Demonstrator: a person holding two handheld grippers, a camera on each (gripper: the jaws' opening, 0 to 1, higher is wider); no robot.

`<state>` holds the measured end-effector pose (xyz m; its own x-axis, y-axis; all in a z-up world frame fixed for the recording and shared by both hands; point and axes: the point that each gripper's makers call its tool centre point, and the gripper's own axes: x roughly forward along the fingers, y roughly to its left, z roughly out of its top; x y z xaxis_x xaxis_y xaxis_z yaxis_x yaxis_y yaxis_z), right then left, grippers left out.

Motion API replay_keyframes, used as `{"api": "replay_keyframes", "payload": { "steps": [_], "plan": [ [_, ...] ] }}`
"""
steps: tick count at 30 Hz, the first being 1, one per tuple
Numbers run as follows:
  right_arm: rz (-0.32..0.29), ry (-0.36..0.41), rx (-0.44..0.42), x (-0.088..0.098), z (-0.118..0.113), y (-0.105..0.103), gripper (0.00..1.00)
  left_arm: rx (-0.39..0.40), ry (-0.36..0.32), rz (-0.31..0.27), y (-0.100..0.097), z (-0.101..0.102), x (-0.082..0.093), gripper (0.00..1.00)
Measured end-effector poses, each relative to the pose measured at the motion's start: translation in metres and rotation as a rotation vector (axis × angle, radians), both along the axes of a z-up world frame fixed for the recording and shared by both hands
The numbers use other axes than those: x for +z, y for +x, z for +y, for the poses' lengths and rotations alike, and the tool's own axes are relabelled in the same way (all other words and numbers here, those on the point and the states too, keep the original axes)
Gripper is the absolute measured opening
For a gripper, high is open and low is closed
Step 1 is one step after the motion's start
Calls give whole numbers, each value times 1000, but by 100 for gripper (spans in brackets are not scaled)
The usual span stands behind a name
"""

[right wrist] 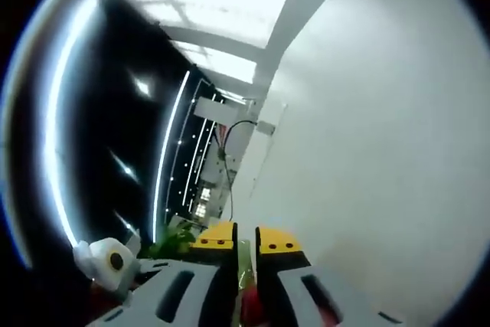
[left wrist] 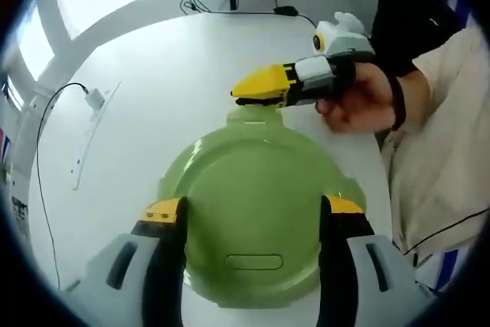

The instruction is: Open container latches remove lid place lid upside down on tabletop take tomato from container place on tabletop

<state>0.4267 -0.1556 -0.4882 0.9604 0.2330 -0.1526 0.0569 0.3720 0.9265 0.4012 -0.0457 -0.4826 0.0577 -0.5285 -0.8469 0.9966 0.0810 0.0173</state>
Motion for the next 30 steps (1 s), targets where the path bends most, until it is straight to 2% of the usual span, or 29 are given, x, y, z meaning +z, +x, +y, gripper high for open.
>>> {"api": "replay_keyframes", "payload": {
  "steps": [4,9,20,30],
  "plan": [
    [-31,-7,-4,9,-5,-2,12,1,-6,0,0,0,0,62],
    [-53,-15,-13,15,-12,-3,14,2,-7,0,0,0,0,62],
    [-124,-6,-12,32,-34,-4,31,1,-1,1,0,1,0,62],
    [-197,-11,-2,67,-62,-6,36,2,2,1,1,1,1,62]
  ]
}}
